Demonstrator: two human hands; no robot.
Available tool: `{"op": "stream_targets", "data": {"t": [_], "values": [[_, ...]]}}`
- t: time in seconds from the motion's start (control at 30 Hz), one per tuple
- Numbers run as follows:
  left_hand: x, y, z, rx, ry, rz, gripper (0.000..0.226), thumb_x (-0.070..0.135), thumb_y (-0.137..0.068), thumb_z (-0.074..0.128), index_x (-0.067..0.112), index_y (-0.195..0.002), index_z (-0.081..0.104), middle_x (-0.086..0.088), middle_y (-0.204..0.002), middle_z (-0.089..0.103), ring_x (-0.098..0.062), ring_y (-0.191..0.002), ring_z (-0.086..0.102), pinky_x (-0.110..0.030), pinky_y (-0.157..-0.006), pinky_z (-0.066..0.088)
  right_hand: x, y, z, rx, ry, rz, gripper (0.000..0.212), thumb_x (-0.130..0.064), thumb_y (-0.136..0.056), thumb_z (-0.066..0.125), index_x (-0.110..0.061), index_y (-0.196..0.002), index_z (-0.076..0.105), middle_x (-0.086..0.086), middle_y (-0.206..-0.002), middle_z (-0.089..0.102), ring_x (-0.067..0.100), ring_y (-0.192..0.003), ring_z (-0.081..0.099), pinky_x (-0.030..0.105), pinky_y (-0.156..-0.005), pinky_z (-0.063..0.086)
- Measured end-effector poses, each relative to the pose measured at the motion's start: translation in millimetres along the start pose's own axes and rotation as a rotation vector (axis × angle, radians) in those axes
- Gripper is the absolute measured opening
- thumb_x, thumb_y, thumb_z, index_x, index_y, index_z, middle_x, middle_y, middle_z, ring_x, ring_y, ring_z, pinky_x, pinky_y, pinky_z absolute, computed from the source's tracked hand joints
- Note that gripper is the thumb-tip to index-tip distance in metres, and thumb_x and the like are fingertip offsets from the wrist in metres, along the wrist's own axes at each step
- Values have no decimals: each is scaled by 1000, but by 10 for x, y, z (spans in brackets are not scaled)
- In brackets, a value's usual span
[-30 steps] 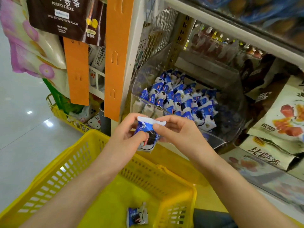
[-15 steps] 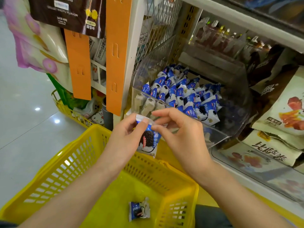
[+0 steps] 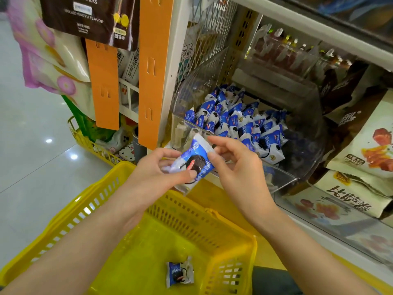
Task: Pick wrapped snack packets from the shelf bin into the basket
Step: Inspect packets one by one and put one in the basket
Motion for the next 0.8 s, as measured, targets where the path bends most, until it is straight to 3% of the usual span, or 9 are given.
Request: {"op": "stream_targets", "data": {"t": [0.1,0.23,0.3,0.4,0.47,0.63,0.8], "values": [[79,-22,-163,103,121,93,48,32,-55,76,18,-100,64,3,-84,74,-9,-76,70,-20,-62,53,11,-2,64,-73,-26,39,21,-10,-88,59,-27,-101,59,-5,-85,58,12,-81,60,32,-75,54],[190,16,-243,163,113,216,26,32,-71,69,24,-96,66,7,-87,74,-9,-81,70,-20,-64,54,88,45,243,-241,-193,193,10,-7,-88,59,-16,-93,59,7,-82,66,19,-69,64,30,-70,56],[220,36,-258,182,84,246,27,35,-70,69,27,-96,65,8,-88,73,-9,-81,69,-23,-65,55,117,78,309,-277,-178,209,22,-8,-87,60,-18,-105,52,-2,-86,64,13,-74,65,29,-75,56],[287,54,-234,182,-83,293,19,25,-74,72,29,-92,66,10,-84,71,-6,-77,66,-23,-63,54,34,96,281,-253,-12,56,59,-13,-84,66,-22,-132,34,-14,-111,53,-2,-100,55,12,-88,46],[304,65,-173,152,-189,317,18,21,-75,72,29,-90,66,11,-82,70,-6,-75,64,-28,-67,52,-55,118,302,-287,29,-38,61,-16,-83,67,-22,-135,36,-12,-119,53,-4,-107,51,12,-93,42],[260,75,-78,98,-126,296,12,22,-84,61,23,-95,65,9,-80,71,-5,-74,65,-22,-64,53,-35,99,298,-278,-3,7,43,-17,-81,68,-28,-118,48,-21,-103,56,-8,-94,52,10,-80,45],[297,85,-80,100,-57,296,12,20,-90,54,13,-89,63,6,-76,70,-5,-69,65,-22,-63,54,45,59,282,-257,-112,105,43,-17,-80,70,-30,-113,46,-18,-99,54,1,-93,56,20,-84,49]]}}
Point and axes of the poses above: each hand's wrist, its own y-axis away from the middle knuckle, its own z-axis out of the palm, x = y × z, the point moved 8 cm from there along -y, towards the middle knuckle
